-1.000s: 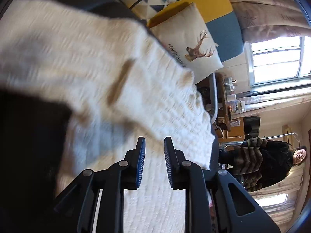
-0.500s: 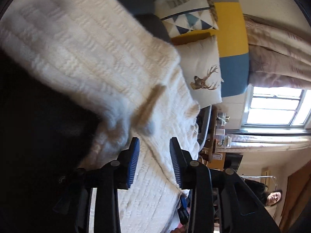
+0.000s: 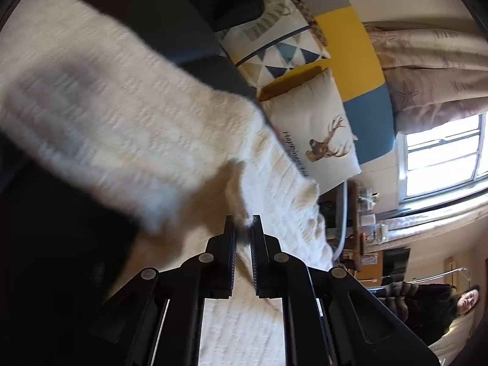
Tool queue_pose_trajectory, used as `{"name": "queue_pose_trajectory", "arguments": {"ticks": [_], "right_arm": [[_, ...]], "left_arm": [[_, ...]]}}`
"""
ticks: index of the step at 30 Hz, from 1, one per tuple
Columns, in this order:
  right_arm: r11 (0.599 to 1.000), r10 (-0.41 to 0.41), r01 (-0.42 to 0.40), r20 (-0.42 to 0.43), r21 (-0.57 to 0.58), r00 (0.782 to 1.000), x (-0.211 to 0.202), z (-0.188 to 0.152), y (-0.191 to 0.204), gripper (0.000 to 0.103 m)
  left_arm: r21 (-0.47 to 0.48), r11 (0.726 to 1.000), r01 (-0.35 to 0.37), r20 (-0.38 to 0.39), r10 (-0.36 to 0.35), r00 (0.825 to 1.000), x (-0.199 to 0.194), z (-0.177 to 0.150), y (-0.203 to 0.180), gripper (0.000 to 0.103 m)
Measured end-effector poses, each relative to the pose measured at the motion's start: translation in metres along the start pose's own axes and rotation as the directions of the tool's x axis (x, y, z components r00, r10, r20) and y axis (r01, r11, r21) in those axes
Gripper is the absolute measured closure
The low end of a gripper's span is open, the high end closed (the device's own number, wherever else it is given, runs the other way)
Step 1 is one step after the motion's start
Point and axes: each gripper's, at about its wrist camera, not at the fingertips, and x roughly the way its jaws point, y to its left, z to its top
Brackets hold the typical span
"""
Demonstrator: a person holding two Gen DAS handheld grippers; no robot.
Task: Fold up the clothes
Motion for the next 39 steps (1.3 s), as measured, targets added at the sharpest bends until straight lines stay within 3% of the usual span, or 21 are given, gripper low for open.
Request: {"name": "queue_pose_trajectory", "arguments": {"ticks": [1, 3, 5, 8, 11, 15, 18, 20, 27, 29, 31, 34, 36, 39], "right_arm": [[1.0, -0.02, 0.02, -0.028, -0.018, 0.999, 0.008, 0.001, 0.001, 0.068], [0.999, -0.034, 0.032, -0.045, -0.04, 0.998, 0.01, 0.005, 0.003, 0.068], [1.0, 0.019, -0.019, -0.01, -0.017, 1.0, -0.002, 0.016, 0.003, 0.068], [0.999, 0.034, -0.035, 0.052, 0.012, 0.998, -0.009, 0.037, -0.002, 0.068], [0.998, 0.011, -0.015, 0.077, 0.053, 0.997, -0.002, 0.059, -0.012, 0.068], [0.995, -0.015, 0.006, 0.092, 0.101, 0.996, 0.008, 0.074, -0.021, 0.068], [0.991, -0.075, 0.07, 0.041, 0.112, 0.996, 0.026, 0.078, -0.026, 0.068], [0.986, -0.108, 0.107, 0.001, 0.128, 0.994, 0.042, 0.077, -0.036, 0.071], [0.977, 0.063, -0.083, 0.108, 0.196, 0.992, 0.003, 0.067, -0.049, 0.071], [0.975, 0.099, -0.11, 0.066, 0.194, 0.993, 0.006, 0.058, -0.049, 0.071], [0.981, 0.054, -0.051, -0.011, 0.188, 0.998, 0.019, 0.049, -0.05, 0.073], [0.961, 0.09, -0.091, 0.017, 0.261, 0.996, 0.016, 0.044, -0.061, 0.077], [0.958, 0.103, -0.112, 0.05, 0.263, 0.993, -0.003, 0.037, -0.057, 0.071], [0.95, 0.205, -0.211, 0.051, 0.232, 0.977, -0.024, 0.016, -0.037, 0.07]], "left_arm": [[0.0, 1.0, -0.028, -0.022, 0.028, 0.999, 0.006, 0.0, 0.006, 0.094], [-0.046, 0.999, 0.007, -0.068, -0.011, 0.998, 0.004, 0.003, 0.012, 0.093], [-0.1, 0.994, 0.051, -0.099, -0.06, 0.993, -0.004, 0.005, 0.015, 0.092], [-0.056, 0.992, 0.113, -0.009, -0.113, 0.994, -0.032, 0.006, -0.002, 0.091], [0.043, 0.987, 0.155, -0.007, -0.154, 0.988, -0.034, 0.009, -0.034, 0.084], [0.067, 0.995, 0.08, -0.075, -0.075, 0.994, 0.011, 0.011, -0.04, 0.08], [0.084, 0.996, 0.019, -0.126, -0.008, 0.992, 0.048, 0.012, -0.043, 0.08], [0.106, 0.994, -0.004, -0.143, 0.02, 0.989, 0.063, 0.014, -0.042, 0.097], [0.117, 0.993, 0.035, -0.11, -0.023, 0.994, 0.032, 0.008, -0.042, 0.097], [0.184, 0.983, 0.022, -0.123, 0.001, 0.992, 0.033, 0.001, -0.048, 0.096], [0.256, 0.963, -0.08, -0.114, 0.112, 0.987, 0.044, -0.001, -0.052, 0.096], [0.193, 0.98, -0.054, -0.161, 0.086, 0.983, 0.04, 0.008, -0.046, 0.096], [0.159, 0.987, -0.034, -0.12, 0.053, 0.991, 0.016, 0.007, -0.043, 0.095], [0.14, 0.988, 0.065, -0.115, -0.049, 0.992, -0.02, -0.016, -0.036, 0.095]]}}
